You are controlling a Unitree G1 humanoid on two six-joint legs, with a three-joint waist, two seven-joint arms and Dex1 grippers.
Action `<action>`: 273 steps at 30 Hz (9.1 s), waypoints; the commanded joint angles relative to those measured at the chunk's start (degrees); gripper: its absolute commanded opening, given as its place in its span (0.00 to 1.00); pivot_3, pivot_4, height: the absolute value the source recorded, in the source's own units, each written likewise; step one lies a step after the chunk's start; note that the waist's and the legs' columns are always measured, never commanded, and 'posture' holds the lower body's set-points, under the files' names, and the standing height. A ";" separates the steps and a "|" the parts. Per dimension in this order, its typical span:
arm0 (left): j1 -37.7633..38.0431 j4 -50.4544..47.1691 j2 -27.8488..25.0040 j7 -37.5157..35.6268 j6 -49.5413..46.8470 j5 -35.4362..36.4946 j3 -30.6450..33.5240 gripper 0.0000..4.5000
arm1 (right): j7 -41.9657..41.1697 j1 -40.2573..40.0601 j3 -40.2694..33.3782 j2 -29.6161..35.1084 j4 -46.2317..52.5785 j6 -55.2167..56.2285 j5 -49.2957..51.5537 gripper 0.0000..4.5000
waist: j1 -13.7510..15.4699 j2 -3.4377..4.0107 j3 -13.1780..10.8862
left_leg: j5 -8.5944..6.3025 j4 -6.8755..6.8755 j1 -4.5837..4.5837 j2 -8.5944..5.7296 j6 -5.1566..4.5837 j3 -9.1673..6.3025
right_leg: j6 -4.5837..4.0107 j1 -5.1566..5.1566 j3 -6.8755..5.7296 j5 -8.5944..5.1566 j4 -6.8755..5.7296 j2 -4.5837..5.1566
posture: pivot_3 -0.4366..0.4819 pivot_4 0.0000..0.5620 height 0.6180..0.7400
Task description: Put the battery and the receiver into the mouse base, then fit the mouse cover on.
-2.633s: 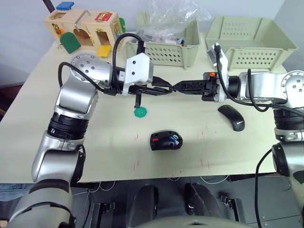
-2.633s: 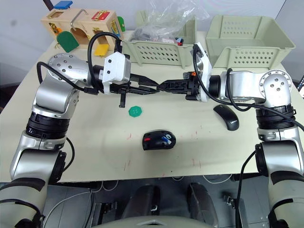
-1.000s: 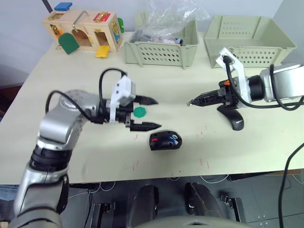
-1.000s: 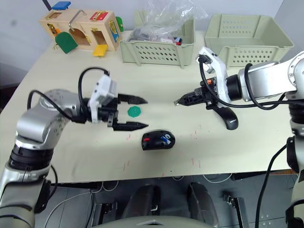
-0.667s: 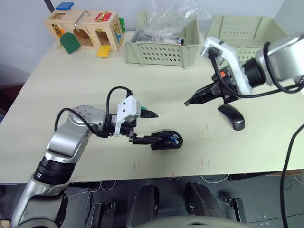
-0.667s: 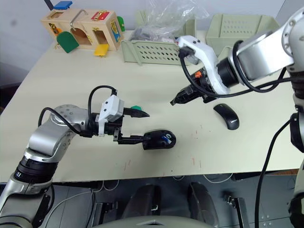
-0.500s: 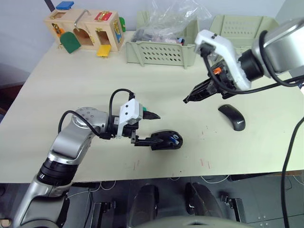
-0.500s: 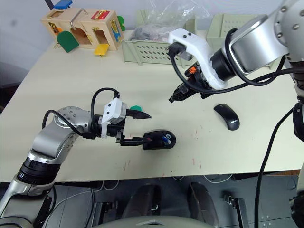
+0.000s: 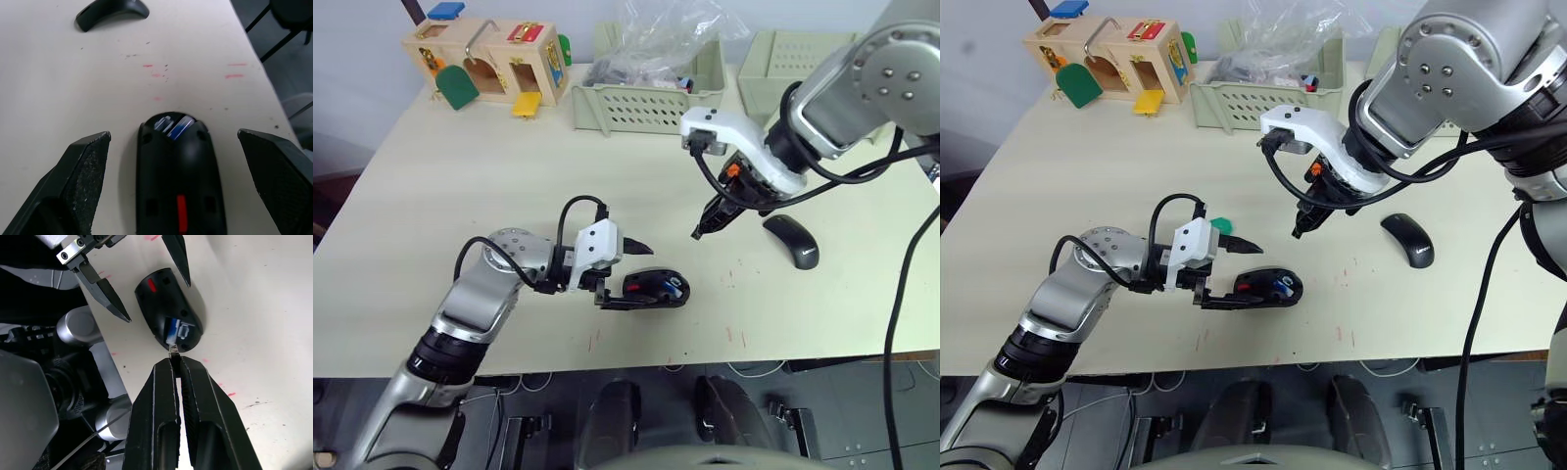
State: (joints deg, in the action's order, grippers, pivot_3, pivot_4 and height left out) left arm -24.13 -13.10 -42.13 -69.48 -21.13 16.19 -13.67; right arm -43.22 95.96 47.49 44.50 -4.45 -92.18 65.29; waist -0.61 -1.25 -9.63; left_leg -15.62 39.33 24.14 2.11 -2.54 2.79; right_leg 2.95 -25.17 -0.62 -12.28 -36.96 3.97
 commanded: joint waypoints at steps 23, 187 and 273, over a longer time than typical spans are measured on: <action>-0.27 1.62 1.94 1.71 5.34 -8.01 -4.49 0.98 | -9.01 -3.53 -0.45 -4.37 2.42 -0.32 -14.22 0.00 | -0.07 0.01 0.00 | 0.00 0.02 0.00 0.00 0.01 -0.01 | 0.00 -0.03 -0.01 0.00 -0.10 -0.01 | 0.48 0.27 1.00; 1.05 0.80 4.88 4.55 1.69 -8.65 -4.66 0.63 | 34.38 -17.06 -0.50 -22.32 -12.07 -0.32 5.89 0.00 | -0.24 -0.01 0.03 | 0.02 0.14 -0.29 0.00 0.01 -0.02 | -0.02 0.05 0.05 -0.01 -0.62 0.02 | 0.48 0.27 1.00; 1.84 2.44 2.29 4.11 2.05 -9.44 -5.20 0.63 | 5.99 -75.05 -29.73 -16.75 27.35 49.68 -39.21 0.01 | -0.06 -0.06 0.06 | 0.03 0.07 -0.38 0.05 0.03 -0.02 | -0.01 0.26 0.06 0.00 -0.15 -0.16 | 0.48 0.27 1.00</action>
State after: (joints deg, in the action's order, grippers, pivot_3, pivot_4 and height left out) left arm -22.96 -10.53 -38.77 -64.96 -19.01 7.51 -18.61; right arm -37.00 21.06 18.23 28.35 21.87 -43.28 26.15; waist -0.67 -1.31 -9.57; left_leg -15.59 39.40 23.75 2.16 -2.51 2.76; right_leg 2.94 -24.90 -0.56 -12.29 -37.12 3.80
